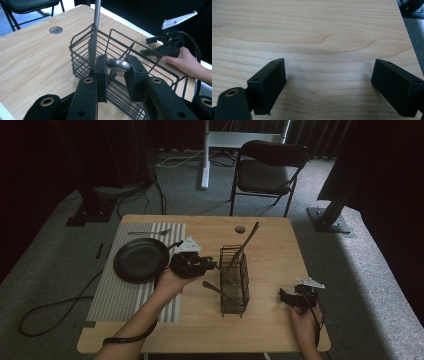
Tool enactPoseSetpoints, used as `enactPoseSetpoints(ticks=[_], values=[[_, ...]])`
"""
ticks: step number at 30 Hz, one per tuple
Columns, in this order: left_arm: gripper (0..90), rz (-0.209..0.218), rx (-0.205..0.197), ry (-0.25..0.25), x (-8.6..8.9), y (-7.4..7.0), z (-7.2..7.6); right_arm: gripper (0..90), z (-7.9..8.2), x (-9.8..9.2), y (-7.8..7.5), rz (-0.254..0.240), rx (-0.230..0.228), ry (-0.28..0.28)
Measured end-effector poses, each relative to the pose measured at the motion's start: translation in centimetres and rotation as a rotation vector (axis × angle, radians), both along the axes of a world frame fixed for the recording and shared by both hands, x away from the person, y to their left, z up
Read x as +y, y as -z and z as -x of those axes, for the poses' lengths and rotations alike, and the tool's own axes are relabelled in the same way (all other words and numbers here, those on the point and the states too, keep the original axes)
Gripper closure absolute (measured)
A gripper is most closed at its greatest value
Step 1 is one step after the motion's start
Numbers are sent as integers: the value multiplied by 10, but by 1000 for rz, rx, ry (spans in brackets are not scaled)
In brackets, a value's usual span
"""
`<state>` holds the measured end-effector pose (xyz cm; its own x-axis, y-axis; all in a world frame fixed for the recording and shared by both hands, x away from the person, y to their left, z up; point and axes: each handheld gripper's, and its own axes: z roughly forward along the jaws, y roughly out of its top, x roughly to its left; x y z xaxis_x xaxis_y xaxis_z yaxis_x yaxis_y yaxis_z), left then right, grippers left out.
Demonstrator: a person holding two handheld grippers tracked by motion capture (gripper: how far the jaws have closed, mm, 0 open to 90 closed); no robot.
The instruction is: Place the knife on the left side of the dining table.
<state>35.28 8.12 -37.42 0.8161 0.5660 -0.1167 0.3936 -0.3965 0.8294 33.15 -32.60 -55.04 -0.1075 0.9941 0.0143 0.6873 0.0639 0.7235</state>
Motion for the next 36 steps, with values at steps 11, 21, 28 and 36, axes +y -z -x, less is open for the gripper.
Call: enactPoseSetpoints(ticks=[11,21,28,36], values=[[734,-3,-46,52,-16,-8,-10,116,0,0,0,1,-2,0],[730,11,-54,110,-38,-17,-18,117,0,0,0,1,-1,-1],[729,38,-66,150,-45,-17,-23,117,0,0,0,1,-1,-1],[726,70,-73,163,-59,-17,-27,117,0,0,0,2,-1,-1]])
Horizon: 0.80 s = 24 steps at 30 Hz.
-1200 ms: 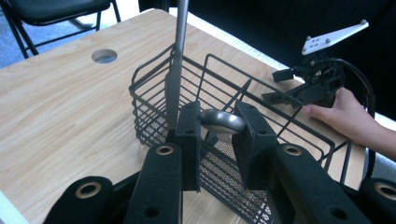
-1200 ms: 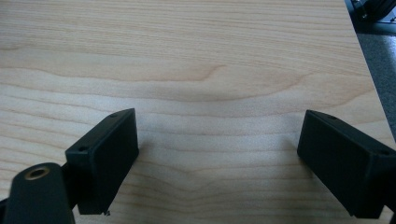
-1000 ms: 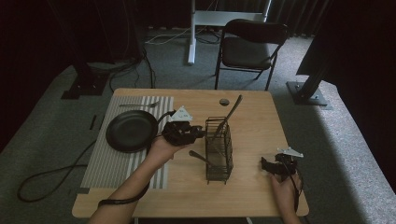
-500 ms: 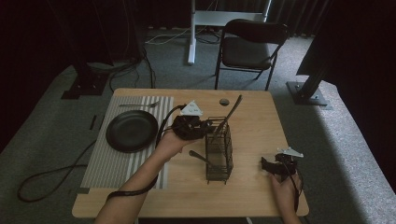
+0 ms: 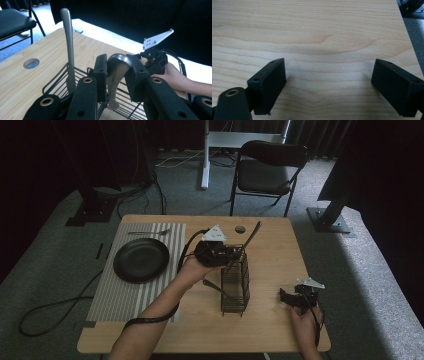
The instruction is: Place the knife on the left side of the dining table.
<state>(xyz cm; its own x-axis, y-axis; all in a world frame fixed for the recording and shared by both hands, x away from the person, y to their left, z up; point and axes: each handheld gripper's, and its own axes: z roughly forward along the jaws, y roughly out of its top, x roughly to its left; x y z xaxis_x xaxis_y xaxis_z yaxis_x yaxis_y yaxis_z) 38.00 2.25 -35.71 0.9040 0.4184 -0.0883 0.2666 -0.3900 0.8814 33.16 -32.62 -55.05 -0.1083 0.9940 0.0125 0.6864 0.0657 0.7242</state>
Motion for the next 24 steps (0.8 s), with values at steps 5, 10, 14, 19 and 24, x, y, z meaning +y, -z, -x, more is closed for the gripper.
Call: enactPoseSetpoints(ticks=[5,10,14,19,24], values=[[735,-30,-28,-6,-3,-2,2,117,0,0,0,0,0,0],[744,-47,-50,-18,-4,-3,4,117,0,0,0,0,0,0],[746,-60,-60,-13,-7,-4,4,117,0,0,0,0,0,-1],[748,-74,-62,-7,-11,-6,3,117,0,0,0,0,0,0],[752,-69,-70,-25,-14,-6,5,117,0,0,0,0,0,0]])
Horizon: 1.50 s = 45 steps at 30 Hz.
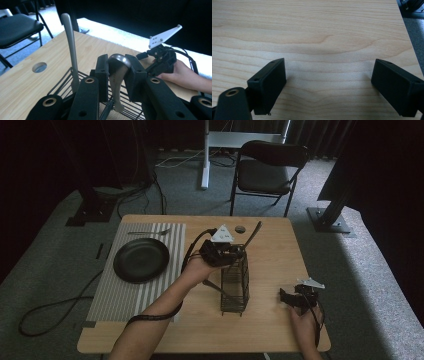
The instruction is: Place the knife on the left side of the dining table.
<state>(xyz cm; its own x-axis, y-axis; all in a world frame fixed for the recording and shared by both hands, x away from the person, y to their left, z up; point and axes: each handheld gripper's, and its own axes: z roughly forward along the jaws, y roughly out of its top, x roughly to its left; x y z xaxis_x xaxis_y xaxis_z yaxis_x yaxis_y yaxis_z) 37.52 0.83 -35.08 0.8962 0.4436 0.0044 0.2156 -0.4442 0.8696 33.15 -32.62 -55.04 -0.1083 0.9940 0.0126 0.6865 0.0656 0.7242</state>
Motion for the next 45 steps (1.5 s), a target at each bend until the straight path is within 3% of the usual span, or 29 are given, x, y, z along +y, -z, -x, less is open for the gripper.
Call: enactPoseSetpoints(ticks=[9,10,11,12,13,14,18,25,32,35,36,45], values=[[754,13,4,-4,-2,0,2,117,0,0,0,0,0,0],[759,51,14,5,-1,-1,2,117,0,0,0,0,0,0],[767,51,14,5,-1,-1,2,117,0,0,0,0,0,0],[778,123,57,36,2,-7,1,117,0,0,0,0,0,0],[782,123,57,36,2,-7,1,117,0,0,0,0,0,0],[788,148,43,56,3,-17,4,117,0,0,0,0,0,0],[798,140,16,59,2,-31,7,117,0,0,0,0,0,0],[818,180,12,68,5,-42,15,117,0,0,0,-1,1,0],[830,208,-20,104,9,-64,28,117,0,0,0,0,1,0],[831,220,-20,103,10,-66,29,117,0,0,0,0,1,0],[832,220,-35,102,13,-74,32,117,0,0,0,0,1,0],[834,255,-71,75,30,-98,37,117,0,0,0,0,1,0]])
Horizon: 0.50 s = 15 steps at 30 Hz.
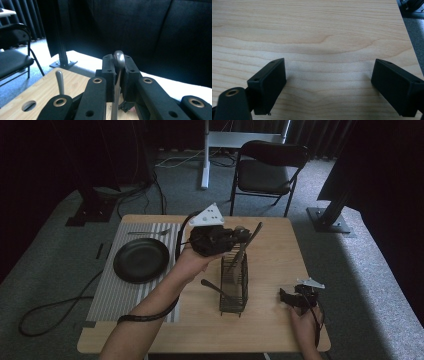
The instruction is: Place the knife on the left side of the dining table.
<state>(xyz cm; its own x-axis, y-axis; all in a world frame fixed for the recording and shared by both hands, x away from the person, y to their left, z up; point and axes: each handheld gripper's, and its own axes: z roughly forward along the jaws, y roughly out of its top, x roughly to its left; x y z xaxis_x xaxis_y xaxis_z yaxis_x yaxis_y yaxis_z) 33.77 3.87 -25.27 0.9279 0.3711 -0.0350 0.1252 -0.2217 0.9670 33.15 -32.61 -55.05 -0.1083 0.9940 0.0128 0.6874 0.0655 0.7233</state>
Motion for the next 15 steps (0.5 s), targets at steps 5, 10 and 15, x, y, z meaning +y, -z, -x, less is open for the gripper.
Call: enactPoseSetpoints(ticks=[5,10,15], values=[[834,13,-20,-11,12,-13,6,117,0,0,0,0,-1,0],[834,22,-39,-32,27,-24,13,117,0,0,0,-1,-2,1],[834,34,-55,-63,43,-34,19,117,0,0,0,-1,-1,1]])
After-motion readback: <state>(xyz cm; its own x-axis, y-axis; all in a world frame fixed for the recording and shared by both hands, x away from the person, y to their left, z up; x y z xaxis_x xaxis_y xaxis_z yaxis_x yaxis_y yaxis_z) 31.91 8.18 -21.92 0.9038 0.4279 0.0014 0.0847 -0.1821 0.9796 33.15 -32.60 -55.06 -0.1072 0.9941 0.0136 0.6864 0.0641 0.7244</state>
